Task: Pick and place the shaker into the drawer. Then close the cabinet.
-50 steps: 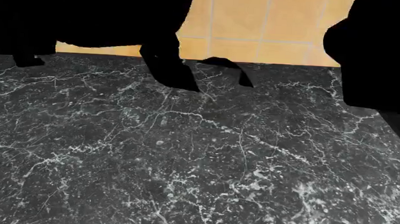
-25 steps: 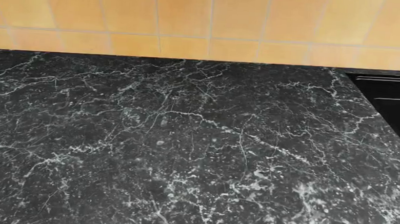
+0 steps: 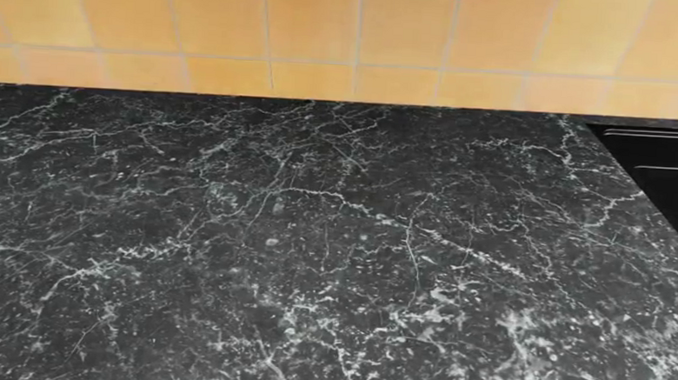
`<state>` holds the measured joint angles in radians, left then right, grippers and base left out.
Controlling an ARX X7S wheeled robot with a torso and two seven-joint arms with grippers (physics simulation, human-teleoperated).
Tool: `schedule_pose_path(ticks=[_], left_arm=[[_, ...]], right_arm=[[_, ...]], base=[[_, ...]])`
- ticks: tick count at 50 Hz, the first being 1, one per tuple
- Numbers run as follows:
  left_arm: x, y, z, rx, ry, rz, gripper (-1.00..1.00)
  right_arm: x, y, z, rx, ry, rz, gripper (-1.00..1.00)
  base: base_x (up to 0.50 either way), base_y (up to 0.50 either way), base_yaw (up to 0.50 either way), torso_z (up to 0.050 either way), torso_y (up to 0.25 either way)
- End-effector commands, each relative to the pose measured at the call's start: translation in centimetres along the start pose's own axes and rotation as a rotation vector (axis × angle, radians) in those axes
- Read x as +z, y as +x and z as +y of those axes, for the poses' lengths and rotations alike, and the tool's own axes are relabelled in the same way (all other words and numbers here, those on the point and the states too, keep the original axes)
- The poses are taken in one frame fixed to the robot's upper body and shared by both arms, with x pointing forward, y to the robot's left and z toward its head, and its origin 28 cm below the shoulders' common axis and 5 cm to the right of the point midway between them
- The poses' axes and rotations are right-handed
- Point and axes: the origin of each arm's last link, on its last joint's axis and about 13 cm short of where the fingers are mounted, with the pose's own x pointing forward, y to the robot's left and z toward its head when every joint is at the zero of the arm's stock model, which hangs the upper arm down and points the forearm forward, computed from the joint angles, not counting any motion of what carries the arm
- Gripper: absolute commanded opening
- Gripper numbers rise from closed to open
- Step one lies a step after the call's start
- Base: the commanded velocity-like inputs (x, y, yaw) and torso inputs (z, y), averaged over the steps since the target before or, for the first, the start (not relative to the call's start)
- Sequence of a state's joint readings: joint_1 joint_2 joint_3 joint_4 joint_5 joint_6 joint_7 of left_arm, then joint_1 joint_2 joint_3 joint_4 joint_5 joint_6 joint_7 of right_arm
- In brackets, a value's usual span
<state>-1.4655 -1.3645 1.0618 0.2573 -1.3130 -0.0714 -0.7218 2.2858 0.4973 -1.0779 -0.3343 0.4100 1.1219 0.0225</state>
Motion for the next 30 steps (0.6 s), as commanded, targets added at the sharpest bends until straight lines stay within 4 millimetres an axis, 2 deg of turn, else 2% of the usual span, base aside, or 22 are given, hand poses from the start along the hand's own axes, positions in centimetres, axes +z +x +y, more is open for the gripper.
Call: schedule_pose_path(ticks=[1,4,11,16,20,24,30], left_arm=[[-0.2,-0.8,0.1,-0.004,0.038,0.027,1.00],[-0.1,-1.0,-0.1,-0.008,0.049,0.032,1.00],[-0.1,-1.9,0.2,-0.002,0.078,0.048,1.00],[-0.2,-2.3,0.7,0.016,0.091,0.059,1.00],[-0.6,-2.3,0.3,0.004,0.088,0.068,1.00],[-0.5,-2.4,0.2,-0.010,0.083,0.065,1.00],[-0.4,-2.9,0.7,0.002,0.092,0.072,1.00]], right_arm=[[-22.4,-2.6,-8.0,-0.565,0.298,1.217,1.00],[-21.5,-1.1,-7.7,-0.503,0.265,1.152,1.00],[-20.7,-0.2,-5.4,-0.383,0.091,1.307,1.00],[-19.7,0.5,-5.5,-0.442,0.184,1.268,1.00],[-19.3,0.8,-5.3,-0.450,0.265,1.256,1.00],[-19.7,-0.6,-6.2,-0.548,0.342,1.337,1.00],[-20.8,-2.5,-6.7,-0.553,0.359,1.432,1.00]], base=[[0.00,0.00,0.00,0.000,0.000],[0.00,0.00,0.00,0.000,0.000],[0.00,0.00,0.00,0.000,0.000],[0.00,0.00,0.00,0.000,0.000],[0.00,0.00,0.00,0.000,0.000],[0.00,0.00,0.00,0.000,0.000],[0.00,0.00,0.00,0.000,0.000]])
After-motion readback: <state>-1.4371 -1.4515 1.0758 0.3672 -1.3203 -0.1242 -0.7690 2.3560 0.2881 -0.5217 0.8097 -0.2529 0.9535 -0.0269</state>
